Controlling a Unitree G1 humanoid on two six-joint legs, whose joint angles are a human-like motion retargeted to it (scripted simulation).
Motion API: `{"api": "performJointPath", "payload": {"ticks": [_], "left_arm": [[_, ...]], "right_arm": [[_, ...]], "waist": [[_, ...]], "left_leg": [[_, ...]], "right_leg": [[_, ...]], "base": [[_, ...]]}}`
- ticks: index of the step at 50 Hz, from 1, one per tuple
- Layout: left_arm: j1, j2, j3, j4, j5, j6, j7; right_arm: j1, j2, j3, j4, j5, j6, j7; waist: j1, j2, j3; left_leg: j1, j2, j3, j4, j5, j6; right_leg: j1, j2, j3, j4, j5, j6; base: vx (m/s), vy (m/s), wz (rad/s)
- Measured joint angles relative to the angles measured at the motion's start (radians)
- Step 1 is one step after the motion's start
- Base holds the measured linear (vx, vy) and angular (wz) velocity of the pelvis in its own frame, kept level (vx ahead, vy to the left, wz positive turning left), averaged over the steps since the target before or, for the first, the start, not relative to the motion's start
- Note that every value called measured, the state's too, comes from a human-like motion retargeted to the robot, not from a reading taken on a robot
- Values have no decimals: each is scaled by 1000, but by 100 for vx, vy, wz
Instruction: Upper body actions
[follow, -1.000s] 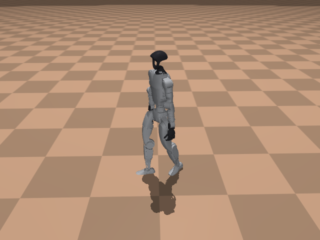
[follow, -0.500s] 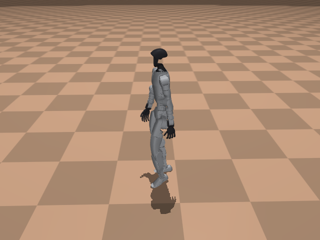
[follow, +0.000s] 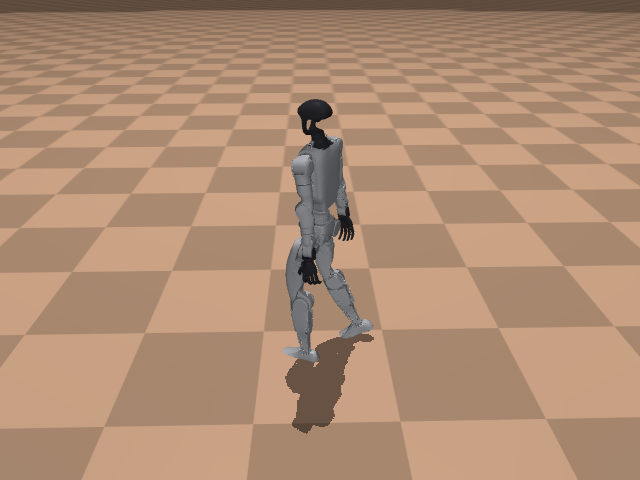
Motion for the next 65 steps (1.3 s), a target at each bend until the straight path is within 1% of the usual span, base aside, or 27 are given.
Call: {"api": "performJointPath", "payload": {"ticks": [3, 5, 8, 10, 13, 15, 18, 20, 21, 22, 23, 24, 25, 26, 29, 32, 35, 37, 40, 43, 45, 48, 52, 55, 59, 63, 65], "left_arm": [[-14, -5, 4, -25, -14, -14, 15], [-23, 3, -9, -40, -28, -24, -2], [-42, 25, -31, -41, -12, -13, -17], [-56, 36, -38, -41, 12, -1, -9], [-71, 45, -57, -53, 27, 0, -1], [-72, 46, -57, -66, 25, -3, -11], [-70, 38, -30, -88, 14, -9, -27], [-68, 32, -34, -93, -8, -21, -29], [-76, 27, -37, -87, -20, -23, -22], [-85, 18, -38, -79, -34, -25, -9], [-97, 3, -33, -66, -51, -27, 15], [-108, -10, -27, -57, -66, -32, 29], [-117, -21, -21, -51, -78, -40, 37], [-120, -26, -30, -58, -81, -47, 18], [-118, -45, -59, -101, -49, -47, -41], [-113, -61, -78, -135, -2, -57, -35], [-101, -62, -101, -151, 34, -75, -20], [-85, -60, -117, -152, 64, -75, -9], [-75, -59, -114, -123, 80, -69, 13], [-70, -55, -100, -82, 59, -55, 13], [-63, -53, -87, -64, 47, -45, 9], [-61, -46, -70, -49, 27, -24, -5], [-84, -39, -75, -62, 19, -15, 0], [-107, -33, -87, -87, 22, -15, -10], [-119, -34, -85, -129, 17, -21, -32], [-121, -48, -68, -144, -13, -26, -43], [-125, -51, -59, -138, -26, -24, -54]], "right_arm": [[-31, 13, 18, -38, 10, -29, 6], [-56, 26, 39, -72, 4, -38, 10], [-71, 44, 71, -124, -18, -45, 37], [-71, 52, 90, -153, -28, -47, 58], [-64, 57, 121, -177, -68, -51, 67], [-58, 60, 139, -177, -105, -47, 57], [-59, 63, 161, -157, -131, -40, 48], [-61, 61, 146, -131, -134, -36, 51], [-66, 59, 134, -119, -134, -33, 53], [-70, 57, 123, -110, -131, -30, 54], [-73, 55, 114, -103, -121, -26, 53], [-74, 54, 108, -100, -109, -26, 46], [-74, 54, 104, -99, -94, -28, 37], [-75, 52, 99, -97, -77, -32, 32], [-81, 44, 92, -92, -42, -31, 38], [-90, 41, 90, -100, -39, -29, 35], [-91, 41, 100, -114, -41, -38, 26], [-82, 39, 110, -126, -54, -42, 34], [-72, 38, 119, -137, -74, -45, 35], [-71, 37, 127, -134, -77, -50, 30], [-66, 37, 131, -132, -77, -51, 29], [-63, 48, 120, -121, -61, -56, 13], [-45, 53, 99, -107, -4, -80, -4], [-24, 54, 97, -82, 29, -89, -18], [-5, 48, 106, -35, 12, -75, -54], [12, 43, 96, -8, 1, -74, -89], [9, 42, 83, -4, 16, -80, -89]], "waist": [[37, 16, 13], [40, 29, 26], [23, 51, 37], [13, 52, 35], [-11, 23, 13], [-37, 11, 3], [8, -9, -10], [5, -31, -4], [-3, -34, 3], [-7, -39, 11], [-6, -47, 21], [1, -64, 34], [10, -85, 48], [-7, -100, 57], [-22, -123, 68], [-11, -130, 88], [8, -120, 92], [26, -94, 82], [63, -48, 82], [70, -27, 97], [56, -24, 89], [-39, -31, 87], [-59, -46, 111], [-31, -52, 129], [7, -51, 118], [32, -44, 107], [32, -40, 109]], "left_leg": [[56, 42, 151, -31, -31, 13], [95, 61, 246, -55, -47, 19], [139, 78, 354, -75, -69, 20], [157, 70, 408, -87, -83, 21], [180, 19, 484, -99, -112, 28], [203, 3, 525, -98, -134, 22], [245, -16, 656, -84, -167, -8], [272, -38, 687, -59, -158, -19], [274, -37, 697, -36, -139, -20], [273, -31, 714, 3, -109, -23], [264, -15, 740, 74, -58, -29], [261, -1, 769, 150, -10, -29], [261, 11, 800, 229, 37, -27], [246, 26, 785, 311, 58, 3], [168, 39, 691, 508, 69, 92], [122, 43, 633, 565, 37, 96], [93, 11, 562, 474, 29, 84], [76, -33, 439, 305, 27, 62], [71, -88, 168, 101, 25, 34], [90, -116, -77, 35, 12, -2], [102, -99, -48, 25, -18, -24], [135, -88, 68, -30, -57, 35], [162, -95, 155, -70, -53, 55], [177, -88, 247, -81, -58, 68], [179, -72, 351, -96, -60, 71], [183, -58, 451, -113, -57, 75], [186, -47, 484, -114, -56, 72]], "right_leg": [[-89, 13, 18, 144, 87, 122], [-154, -3, -75, 236, 90, 136], [-221, -76, -344, 278, -31, -20], [-226, -107, -502, 216, -97, -90], [-195, -115, -740, -7, -132, -71], [-177, -79, -849, -133, -165, -109], [-113, -58, -1043, -223, -260, -152], [-156, -37, -750, -210, -255, -149], [-171, -42, -640, -192, -242, -122], [-170, -59, -608, -182, -237, -108], [-136, -103, -731, -185, -245, -119], [-118, -124, -735, -187, -247, -127], [-109, -134, -680, -188, -244, -133], [-103, -148, -648, -188, -240, -131], [-96, -187, -599, -179, -224, -125], [-106, -189, -492, -164, -201, -126], [-118, -170, -400, -171, -170, -131], [-131, -133, -315, -190, -133, -132], [-142, -60, -190, -201, -91, -130], [-137, -19, -81, -203, -58, -112], [-148, -7, -39, -204, -39, -98], [-164, 6, 18, -218, 0, -68], [-173, 15, 105, -245, 46, -35], [-185, -16, 28, -263, 12, -39], [-202, -98, -282, -270, -106, -59], [-173, -182, -590, -269, -166, -17], [-155, -202, -633, -247, -175, -7]], "base": [[8, -7, -251], [2, -4, -242], [0, -2, -183], [1, -3, -144], [5, -7, -120], [8, -9, -121], [5, -11, -217], [9, -9, -135], [2, -11, -86], [-6, -12, -114], [-6, -8, -163], [-4, -5, -204], [0, -4, -166], [3, -2, -130], [3, 2, -141], [-4, 8, -216], [-2, 11, -223], [3, 17, -277], [4, 20, -272], [6, 19, -241], [4, 22, -189], [-7, 16, -115], [-16, 20, -140], [-17, 20, -153], [-16, 14, -137], [-19, 9, -126], [-21, 6, -96]]}}
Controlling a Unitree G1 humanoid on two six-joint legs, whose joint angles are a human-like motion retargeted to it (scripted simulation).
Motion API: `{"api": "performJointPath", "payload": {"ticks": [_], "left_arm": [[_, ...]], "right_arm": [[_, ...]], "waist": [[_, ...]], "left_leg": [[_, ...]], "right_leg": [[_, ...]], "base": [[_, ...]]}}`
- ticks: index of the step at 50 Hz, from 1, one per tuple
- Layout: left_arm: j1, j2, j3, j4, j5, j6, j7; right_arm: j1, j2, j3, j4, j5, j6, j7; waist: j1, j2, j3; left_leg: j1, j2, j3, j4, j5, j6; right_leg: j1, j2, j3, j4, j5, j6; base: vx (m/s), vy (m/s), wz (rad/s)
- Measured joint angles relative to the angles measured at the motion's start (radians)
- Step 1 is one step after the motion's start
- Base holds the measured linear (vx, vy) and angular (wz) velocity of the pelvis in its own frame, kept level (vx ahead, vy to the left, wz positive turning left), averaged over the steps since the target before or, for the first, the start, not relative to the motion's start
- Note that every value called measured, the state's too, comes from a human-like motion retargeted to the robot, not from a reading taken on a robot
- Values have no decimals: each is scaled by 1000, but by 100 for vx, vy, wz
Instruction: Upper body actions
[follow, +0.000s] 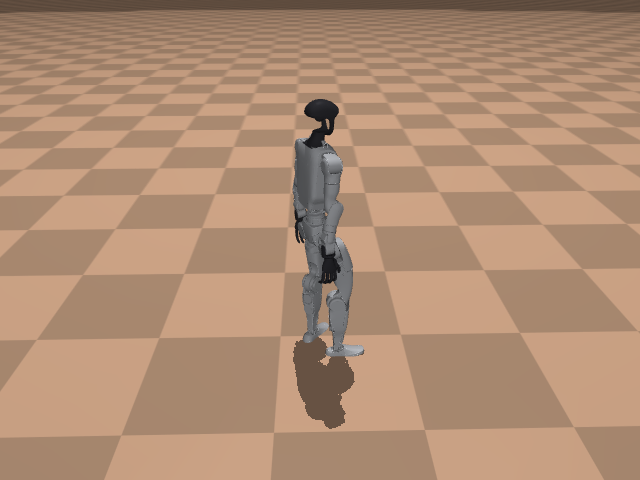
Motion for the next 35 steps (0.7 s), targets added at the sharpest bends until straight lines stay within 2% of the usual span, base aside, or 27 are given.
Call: {"api": "performJointPath", "payload": {"ticks": [8, 10, 11, 15, 20, 22, 24, 28, 35], "left_arm": [[32, -11, 13, 58, 8, 10, 18], [36, -11, 17, 74, 11, 12, 24], [40, -9, 19, 78, 12, 12, 26], [51, 5, 24, 77, 19, 12, 24], [41, 20, 21, 69, 5, 10, 28], [40, 14, 27, 70, -1, 5, 32], [41, 8, 25, 68, -5, 3, 29], [34, 1, 11, 57, 6, -1, 25], [42, -7, -9, 56, 31, -8, 24]], "right_arm": [[-5, 3, -1, -40, 18, -7, 30], [-10, 8, 11, -58, 7, -8, 37], [-12, 13, 18, -69, 4, -11, 43], [-20, 31, 42, -104, -2, -22, 77], [-55, 42, 75, -144, -38, -26, 125], [-64, 34, 92, -156, -67, -31, 122], [-65, 22, 102, -165, -91, -37, 109], [-73, 4, 84, -137, -80, -38, 99], [-54, -17, 34, -69, -66, -10, 84]], "waist": [[-10, 34, -36], [-17, 29, -43], [-17, 24, -43], [10, -2, -35], [30, -22, -22], [16, -22, -19], [10, -20, -17], [5, -20, -2], [4, -18, -27]], "left_leg": [[-20, 64, 86, -7, 27, -22], [-37, 68, 91, 1, 34, -26], [-45, 70, 88, 8, 38, -30], [-57, 71, 95, 24, 53, -45], [-102, 87, 85, 26, 118, -63], [-115, 87, 65, 28, 129, -51], [-124, 83, 39, 37, 116, -51], [-104, 56, -12, 92, 65, -89], [-64, -31, -171, 196, 27, -74]], "right_leg": [[87, 24, 164, 146, -10, 9], [124, 25, 196, 143, 14, 69], [146, 20, 157, 119, -15, 70], [184, 28, 140, -1, -67, 22], [163, 45, 156, -67, -10, 0], [157, 53, 155, -79, 5, -12], [152, 56, 150, -87, 19, -22], [149, 58, 131, -89, 35, -38], [124, 45, 124, -90, 60, -40]], "base": [[-25, -5, -56], [-32, -17, -12], [-26, -16, -12], [-33, -26, -27], [-40, -21, 6], [-26, -7, 33], [-21, -2, 16], [-22, 4, 26], [-6, 12, 13]]}}
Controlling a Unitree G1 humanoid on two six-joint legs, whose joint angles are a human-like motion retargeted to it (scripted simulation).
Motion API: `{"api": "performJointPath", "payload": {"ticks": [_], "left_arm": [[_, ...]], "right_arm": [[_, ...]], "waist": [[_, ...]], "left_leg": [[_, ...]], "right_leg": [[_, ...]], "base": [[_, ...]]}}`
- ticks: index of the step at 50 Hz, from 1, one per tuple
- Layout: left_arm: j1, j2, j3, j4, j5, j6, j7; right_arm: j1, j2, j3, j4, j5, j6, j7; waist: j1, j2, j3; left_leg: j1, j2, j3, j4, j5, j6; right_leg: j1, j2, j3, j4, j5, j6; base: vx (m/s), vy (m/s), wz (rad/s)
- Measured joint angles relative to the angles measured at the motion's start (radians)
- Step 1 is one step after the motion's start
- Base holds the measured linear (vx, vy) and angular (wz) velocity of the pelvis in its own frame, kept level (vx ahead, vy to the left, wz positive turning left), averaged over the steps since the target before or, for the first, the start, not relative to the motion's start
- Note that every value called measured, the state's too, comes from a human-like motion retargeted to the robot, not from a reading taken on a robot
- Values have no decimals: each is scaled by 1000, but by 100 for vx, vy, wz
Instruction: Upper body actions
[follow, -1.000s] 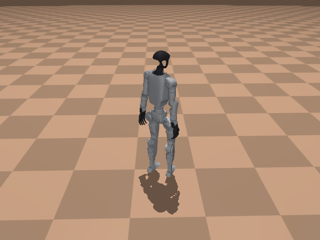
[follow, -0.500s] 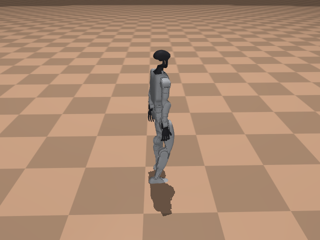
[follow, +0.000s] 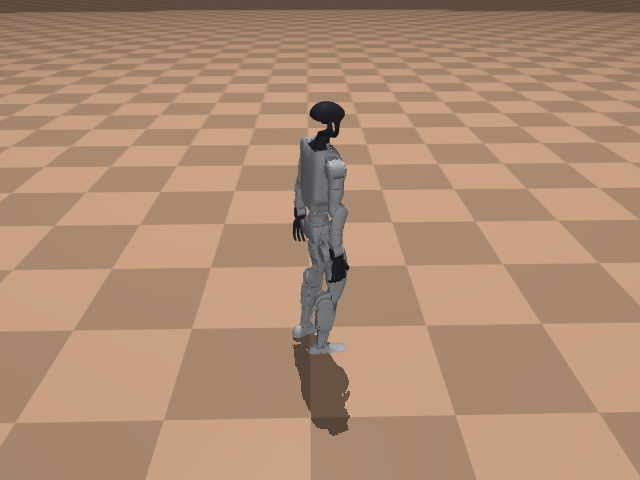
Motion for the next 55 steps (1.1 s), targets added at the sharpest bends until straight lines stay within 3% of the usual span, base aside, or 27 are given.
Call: {"api": "performJointPath", "payload": {"ticks": [8, 20, 30, 32, 35, 40, 55], "left_arm": [[23, 5, -9, 29, 22, 11, 3], [-6, 15, -5, 23, 7, 30, -34], [8, 20, 17, 42, -1, 42, -27], [16, 21, 15, 48, 3, 43, -27], [19, 24, 10, 57, 6, 47, -25], [21, 16, 10, 57, -7, 33, -25], [-10, 25, -39, 34, 10, 30, -52]], "right_arm": [[32, 4, -20, 25, -24, 21, -9], [-9, 58, 5, -39, 70, -9, 35], [-8, 60, 34, -29, 20, -23, 46], [1, 55, 30, -8, 24, -21, 48], [-1, 50, 19, 20, 23, -11, 55], [-18, 46, 30, 12, 11, -15, 55], [48, 32, -31, 67, 16, -21, 51]], "waist": [[-15, 33, -49], [-14, 16, 11], [-35, 4, -25], [-23, -14, -42], [13, -24, -65], [9, -21, -46], [-23, -17, -67]], "left_leg": [[76, -25, -19, -174, -53, 51], [91, -41, 60, -258, -35, 105], [62, -32, 40, -260, -16, 109], [63, -52, 41, -261, -15, 107], [55, -56, 61, -259, -18, 99], [70, -40, 76, -253, -18, 90], [60, -21, 31, -250, -8, 64]], "right_leg": [[-36, 32, 2, 4, 29, 10], [-106, 29, 52, 90, 72, 66], [-40, 64, 103, 149, -7, 69], [-16, 43, 35, 86, 2, 53], [-28, 48, 97, 62, 26, 51], [-8, 61, 82, 35, 51, 38], [6, 84, 54, -2, 70, 14]], "base": [[4, 19, -4], [-5, 12, -34], [-2, 1, 4], [7, -1, -6], [-4, -5, -30], [-7, -8, -17], [-4, -6, 10]]}}
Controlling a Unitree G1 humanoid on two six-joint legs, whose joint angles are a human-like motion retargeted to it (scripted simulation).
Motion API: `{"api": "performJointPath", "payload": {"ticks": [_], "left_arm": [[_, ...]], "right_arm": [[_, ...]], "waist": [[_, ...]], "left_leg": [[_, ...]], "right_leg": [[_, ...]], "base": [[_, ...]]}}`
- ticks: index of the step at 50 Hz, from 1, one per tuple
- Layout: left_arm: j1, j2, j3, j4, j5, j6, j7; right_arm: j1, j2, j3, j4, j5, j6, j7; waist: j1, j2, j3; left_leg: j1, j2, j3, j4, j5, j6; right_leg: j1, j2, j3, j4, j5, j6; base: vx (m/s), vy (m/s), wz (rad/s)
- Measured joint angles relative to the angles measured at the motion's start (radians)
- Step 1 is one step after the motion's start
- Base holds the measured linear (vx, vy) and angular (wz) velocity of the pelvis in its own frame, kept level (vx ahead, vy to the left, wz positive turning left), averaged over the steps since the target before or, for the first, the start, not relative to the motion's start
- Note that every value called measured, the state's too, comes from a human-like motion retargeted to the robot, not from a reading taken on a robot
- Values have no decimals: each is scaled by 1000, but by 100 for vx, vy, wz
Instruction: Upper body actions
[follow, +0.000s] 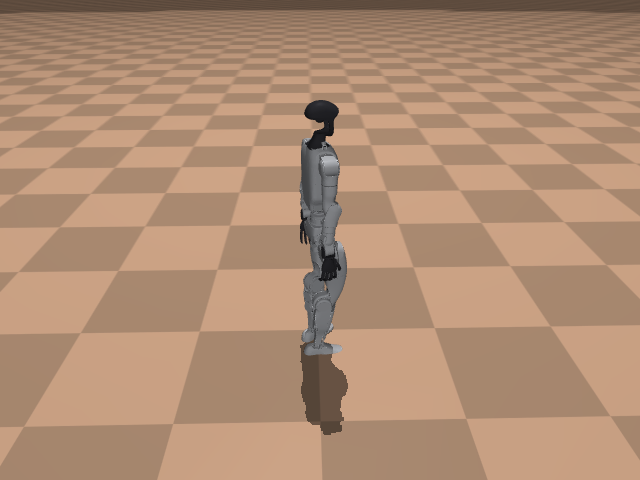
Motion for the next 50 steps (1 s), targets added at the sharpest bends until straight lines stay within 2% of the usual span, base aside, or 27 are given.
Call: {"api": "performJointPath", "payload": {"ticks": [8, 13, 15, 18, 20, 23, 25, 30, 37, 41, 44, 45, 47, 50], "left_arm": [[15, -2, 1, 9, -4, -9, -1], [63, -13, 48, 48, -62, -28, -15], [88, -9, 54, 64, -83, -38, -28], [121, 11, 53, 92, -83, -50, -30], [141, 27, 46, 109, -70, -57, -19], [186, 51, 35, 142, -18, -43, 4], [200, 56, 35, 161, 6, -38, 10], [246, 67, 32, 187, 57, -21, 7], [239, 76, 48, 186, 44, -15, 11], [216, 67, 60, 167, 18, -37, 12], [199, 59, 66, 151, 2, -41, 5], [196, 58, 67, 146, -2, -43, 4], [182, 55, 67, 137, -13, -53, -2], [165, 51, 60, 125, -24, -64, -16]], "right_arm": [[14, -2, 16, 7, 44, 38, -7], [-48, 26, 39, 7, 104, 35, 20], [-83, 42, 51, 3, 117, 31, 34], [-158, 71, 63, -25, 138, 41, 59], [-201, 86, 58, -40, 149, 45, 74], [-287, 100, 40, -61, 163, 51, 105], [-324, 105, 25, -76, 155, 52, 108], [-401, 114, 34, -124, 151, 37, 130], [-416, 110, 36, -107, 126, 32, 130], [-346, 108, 49, -89, 118, 32, 122], [-296, 106, 53, -63, 118, 36, 118], [-282, 106, 53, -56, 118, 38, 117], [-247, 103, 49, -35, 129, 43, 126], [-211, 96, 39, -19, 155, 53, 150]], "waist": [[5, 10, -6], [11, 9, 11], [14, 1, 28], [12, -32, 69], [25, -45, 78], [77, -61, 80], [94, -58, 84], [123, -51, 82], [121, -49, 48], [100, -39, -4], [90, -21, -26], [89, -14, -33], [82, 5, -51], [54, 24, -63]], "left_leg": [[9, 14, -6, 23, -20, -17], [-19, 42, 1, 148, -40, -42], [-45, 47, 2, 237, 10, -48], [-154, 57, -27, 480, 190, -58], [-242, 80, -25, 635, 259, -23], [-406, 154, 17, 936, 197, 48], [-463, 202, 42, 1049, 150, 81], [-573, 221, 28, 1205, 83, 86], [-499, 166, 17, 1037, 97, 60], [-375, 92, -16, 751, 130, 37], [-247, 41, -59, 482, 159, -12], [-212, 26, -80, 404, 140, -41], [-118, 37, -22, 243, 15, -61], [-58, 17, -20, 98, -33, -35]], "right_leg": [[10, 13, -6, 1, -1, -16], [32, 3, 2, 4, 0, -25], [45, -12, 3, 6, 2, -28], [71, -56, -24, 4, 3, -25], [74, -72, -33, 0, 6, -25], [65, -92, -30, 4, 11, -32], [61, -89, -31, 8, 12, -38], [57, -87, -28, 15, 11, -44], [55, -89, -51, 10, 3, -33], [38, -80, -66, 0, -1, -21], [30, -55, -66, -1, -5, -17], [27, -45, -65, -1, -6, -17], [18, -17, -60, 1, -9, -14], [16, 4, -65, 0, -11, -7]], "base": [[-1, -3, 2], [-2, -2, -3], [-12, -5, 4], [-18, -5, 31], [-11, -7, 13], [-4, -4, -6], [0, 0, 0], [0, 0, 0], [4, 2, 23], [11, 4, 29], [10, 5, 5], [12, 5, -5], [13, 4, -10], [12, 6, 21]]}}
